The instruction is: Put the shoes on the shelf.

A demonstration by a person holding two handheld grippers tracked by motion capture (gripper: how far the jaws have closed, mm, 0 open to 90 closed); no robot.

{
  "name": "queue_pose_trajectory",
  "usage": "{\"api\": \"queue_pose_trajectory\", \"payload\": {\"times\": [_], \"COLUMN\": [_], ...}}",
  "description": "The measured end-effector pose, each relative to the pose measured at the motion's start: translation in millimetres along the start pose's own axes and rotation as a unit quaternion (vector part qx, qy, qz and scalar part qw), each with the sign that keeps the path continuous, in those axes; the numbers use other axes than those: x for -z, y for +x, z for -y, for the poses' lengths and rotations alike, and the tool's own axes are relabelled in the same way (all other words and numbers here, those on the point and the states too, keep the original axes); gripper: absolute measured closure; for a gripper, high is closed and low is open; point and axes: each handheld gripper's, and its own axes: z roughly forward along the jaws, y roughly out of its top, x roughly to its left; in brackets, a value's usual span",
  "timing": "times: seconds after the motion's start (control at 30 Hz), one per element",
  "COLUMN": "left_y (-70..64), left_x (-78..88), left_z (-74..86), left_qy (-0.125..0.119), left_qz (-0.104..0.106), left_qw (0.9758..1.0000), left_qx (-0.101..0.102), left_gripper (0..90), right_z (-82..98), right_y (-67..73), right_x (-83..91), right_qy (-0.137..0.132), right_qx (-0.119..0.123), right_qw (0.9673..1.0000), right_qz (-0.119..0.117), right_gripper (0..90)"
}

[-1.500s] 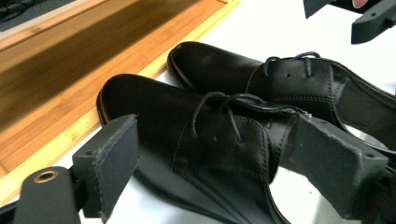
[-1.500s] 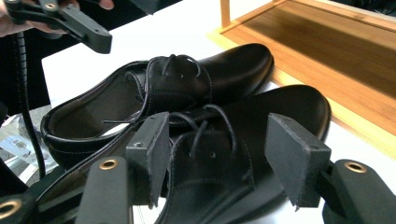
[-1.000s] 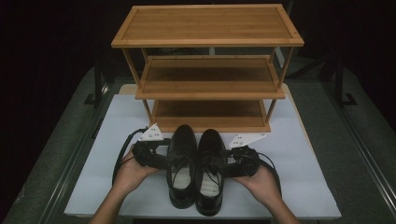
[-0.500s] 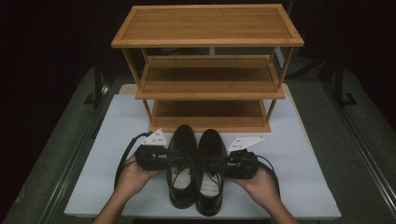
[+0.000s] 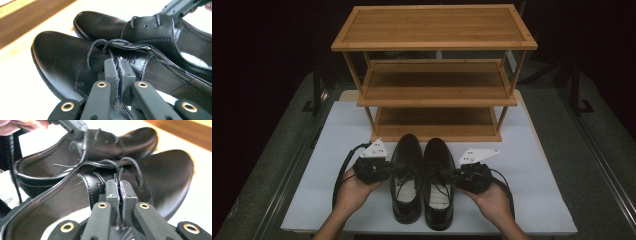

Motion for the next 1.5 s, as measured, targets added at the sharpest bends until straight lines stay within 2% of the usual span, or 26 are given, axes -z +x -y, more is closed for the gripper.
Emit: {"api": "queue_pose_trajectory", "payload": {"times": [0.23,0.37,0.5,0.93,1.2,1.5], "left_y": [3.6,4.9,6.3,13.6,28.4,49.4], "left_x": [8.9,13.2,15.7,21.2,14.2,-4.6], "left_z": [1.9,2.2,1.9,-14.5,-27.6,-49.2], "left_qy": [-0.007,-0.011,-0.019,-0.041,-0.054,-0.065], "left_qz": [-0.012,-0.016,-0.013,-0.035,-0.044,-0.064], "left_qw": [0.9999,0.9998,0.9996,0.9985,0.9975,0.9958], "left_qx": [0.004,0.01,0.016,0.013,0.013,0.013], "left_gripper": [87.5,87.6,87.6,87.6,87.6,87.5], "right_z": [-0.9,-0.6,-2.6,-13.7,-25.1,-35.3], "right_y": [-7.6,-11.9,-13.8,-35.7,-52.8,-81.5], "right_x": [8.5,13.0,19.2,30.7,31.5,16.7], "right_qy": [-0.011,-0.017,-0.028,-0.041,-0.044,-0.044], "right_qx": [-0.008,-0.011,-0.012,-0.02,-0.023,-0.031], "right_qw": [0.9997,0.9995,0.9991,0.9974,0.9962,0.9946], "right_qz": [0.02,0.023,0.028,0.055,0.071,0.088], "right_gripper": [87.1,87.2,87.1,87.1,87.0,87.0]}}
